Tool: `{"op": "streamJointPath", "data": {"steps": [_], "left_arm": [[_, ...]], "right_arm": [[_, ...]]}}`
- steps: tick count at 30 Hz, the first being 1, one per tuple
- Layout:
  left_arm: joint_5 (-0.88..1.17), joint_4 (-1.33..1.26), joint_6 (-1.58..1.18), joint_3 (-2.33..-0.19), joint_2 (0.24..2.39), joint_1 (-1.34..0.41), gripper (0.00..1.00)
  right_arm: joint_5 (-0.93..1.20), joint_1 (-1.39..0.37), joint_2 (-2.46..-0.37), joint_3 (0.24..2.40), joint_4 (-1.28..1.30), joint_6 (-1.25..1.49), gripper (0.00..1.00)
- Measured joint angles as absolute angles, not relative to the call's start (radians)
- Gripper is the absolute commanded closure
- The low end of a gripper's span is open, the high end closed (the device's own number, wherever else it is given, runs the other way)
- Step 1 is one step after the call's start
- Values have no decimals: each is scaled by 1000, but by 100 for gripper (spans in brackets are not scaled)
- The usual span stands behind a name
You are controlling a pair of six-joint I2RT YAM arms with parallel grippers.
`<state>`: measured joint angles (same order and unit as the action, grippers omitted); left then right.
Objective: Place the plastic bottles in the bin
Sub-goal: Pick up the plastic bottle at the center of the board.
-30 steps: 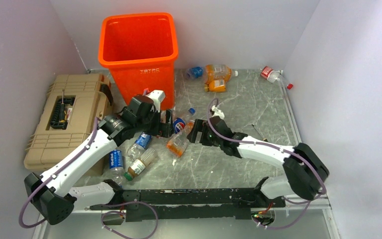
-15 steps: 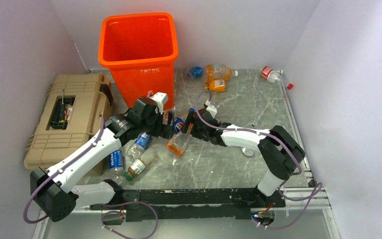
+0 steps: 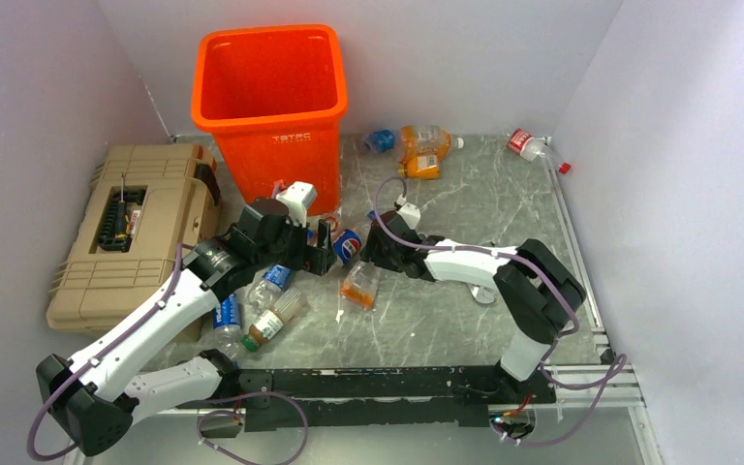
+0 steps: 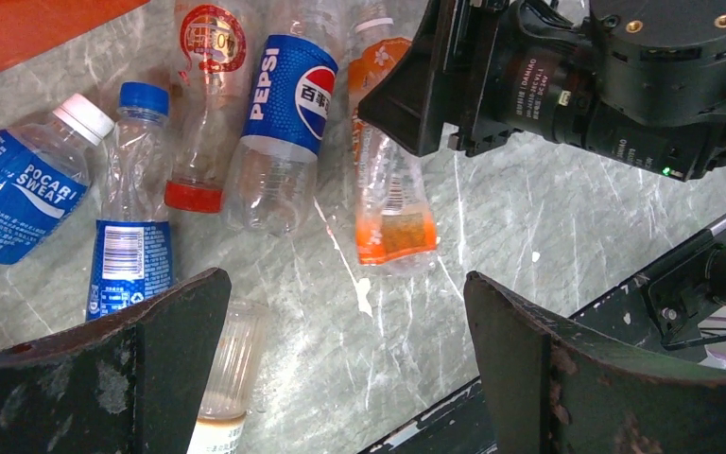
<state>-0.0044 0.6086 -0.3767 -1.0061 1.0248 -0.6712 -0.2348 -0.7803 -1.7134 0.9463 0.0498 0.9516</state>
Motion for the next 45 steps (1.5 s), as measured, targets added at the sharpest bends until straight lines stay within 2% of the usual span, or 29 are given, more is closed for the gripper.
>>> {"op": "streamJointPath", "data": {"steps": [3,5,11,26,34,38,45], "left_arm": [[3,610,-373,-1006,1026,-671,0],[4,609,-368,-1006,1026,-671,0],[4,610,-361,-1006,1026,-671,1],[4,609,-361,-1006,1025,-671,1],[4,609,-360,-1004,1024,-671,0],[7,607,-361,-1002,1024,-671,0],[28,577,-361,-986,1001,-671,1]], "right_arm": [[-244,-780,-1685,923,67,928,20],[-253,-780,-1673,913,97,910,14],[-266,-779,-1643,885,167,888,13],[-290,-769,-1668,886,184,809,34],[-306,-769,-1635,810,75,780,55],[-288,-782,-1527,698,31,742,63],[-176,-820,-1191,541,-84,595,68]]}}
